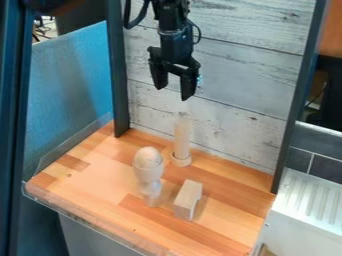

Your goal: Move the wood sphere with wood cup on top of the wood rectangle

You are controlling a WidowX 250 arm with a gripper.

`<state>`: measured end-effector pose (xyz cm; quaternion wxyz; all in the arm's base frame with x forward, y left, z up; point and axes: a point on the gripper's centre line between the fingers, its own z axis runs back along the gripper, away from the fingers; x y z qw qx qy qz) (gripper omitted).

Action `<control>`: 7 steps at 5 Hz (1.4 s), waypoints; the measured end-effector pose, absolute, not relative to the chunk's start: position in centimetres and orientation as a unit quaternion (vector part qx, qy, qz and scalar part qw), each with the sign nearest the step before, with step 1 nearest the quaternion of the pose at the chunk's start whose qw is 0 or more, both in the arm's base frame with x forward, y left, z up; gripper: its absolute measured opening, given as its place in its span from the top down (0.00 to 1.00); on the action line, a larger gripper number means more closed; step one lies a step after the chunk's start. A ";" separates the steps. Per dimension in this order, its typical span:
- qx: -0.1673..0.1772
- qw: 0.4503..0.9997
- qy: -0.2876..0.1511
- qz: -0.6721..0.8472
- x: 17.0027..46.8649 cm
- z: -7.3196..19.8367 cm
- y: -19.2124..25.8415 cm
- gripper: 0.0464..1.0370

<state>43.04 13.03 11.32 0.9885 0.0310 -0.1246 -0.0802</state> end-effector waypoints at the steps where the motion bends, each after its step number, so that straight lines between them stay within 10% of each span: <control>1: 0.019 0.991 -0.101 -0.082 42.7 9.1 12.8 0.04; 7: -0.012 0.982 -0.078 -0.170 36.9 6.1 11.3 0.04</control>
